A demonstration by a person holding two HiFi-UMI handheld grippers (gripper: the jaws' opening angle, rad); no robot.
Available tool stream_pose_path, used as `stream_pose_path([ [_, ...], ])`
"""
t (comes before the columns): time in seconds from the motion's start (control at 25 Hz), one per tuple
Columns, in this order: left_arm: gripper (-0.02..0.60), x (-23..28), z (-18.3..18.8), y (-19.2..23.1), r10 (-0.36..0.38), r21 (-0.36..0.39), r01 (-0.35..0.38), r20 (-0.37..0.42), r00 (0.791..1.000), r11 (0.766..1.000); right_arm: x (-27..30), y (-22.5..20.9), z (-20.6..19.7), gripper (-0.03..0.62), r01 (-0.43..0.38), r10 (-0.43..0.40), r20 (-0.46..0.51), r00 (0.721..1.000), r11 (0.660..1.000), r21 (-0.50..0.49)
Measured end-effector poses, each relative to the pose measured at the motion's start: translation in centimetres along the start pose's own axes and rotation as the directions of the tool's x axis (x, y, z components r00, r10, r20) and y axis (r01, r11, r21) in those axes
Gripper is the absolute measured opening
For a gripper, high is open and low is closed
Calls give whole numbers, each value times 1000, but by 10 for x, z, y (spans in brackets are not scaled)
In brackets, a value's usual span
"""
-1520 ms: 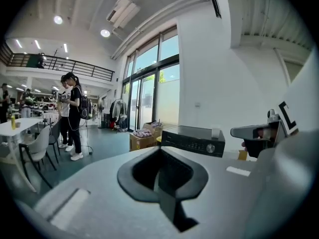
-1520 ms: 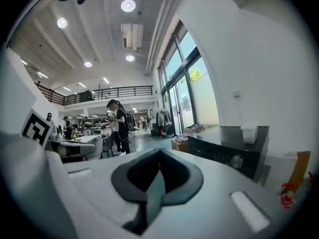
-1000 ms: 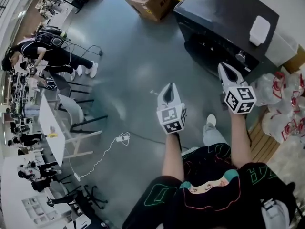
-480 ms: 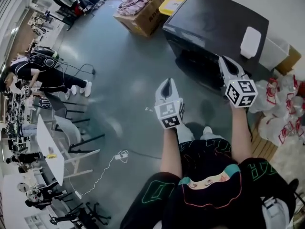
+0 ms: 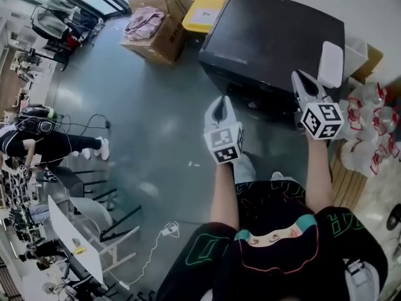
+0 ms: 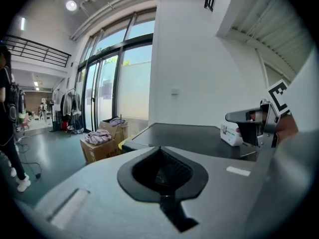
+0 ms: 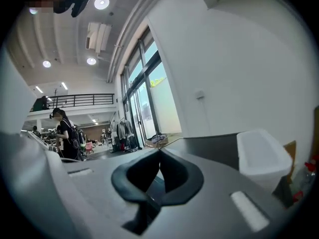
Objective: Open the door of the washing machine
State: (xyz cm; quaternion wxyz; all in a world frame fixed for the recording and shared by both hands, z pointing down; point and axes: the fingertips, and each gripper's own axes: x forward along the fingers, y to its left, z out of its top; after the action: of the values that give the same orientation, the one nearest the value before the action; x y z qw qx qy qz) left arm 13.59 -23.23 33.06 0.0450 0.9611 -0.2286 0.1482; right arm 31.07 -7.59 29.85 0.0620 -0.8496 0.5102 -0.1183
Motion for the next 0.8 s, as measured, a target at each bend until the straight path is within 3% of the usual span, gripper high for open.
stream_pose_path([
  [0.12, 11, 37, -12, 24, -53, 20, 54, -62, 997, 998, 37, 19, -13, 3, -2, 2, -8, 1000, 1000, 5],
  [0.28, 11, 77, -44, 56, -102, -20, 100, -136, 985, 995, 73, 45, -37, 3, -34, 33, -47, 998, 999, -27],
  [0.52, 11, 110, -109, 55, -264, -50, 260, -256, 930, 964, 61, 66, -84, 3, -18, 4, -192, 981, 997, -71],
  [0.8, 12, 125, -163, 51, -330, -89, 321, -362, 872, 943, 58, 56, -182, 3, 75, -109, -445, 889, 993, -94],
])
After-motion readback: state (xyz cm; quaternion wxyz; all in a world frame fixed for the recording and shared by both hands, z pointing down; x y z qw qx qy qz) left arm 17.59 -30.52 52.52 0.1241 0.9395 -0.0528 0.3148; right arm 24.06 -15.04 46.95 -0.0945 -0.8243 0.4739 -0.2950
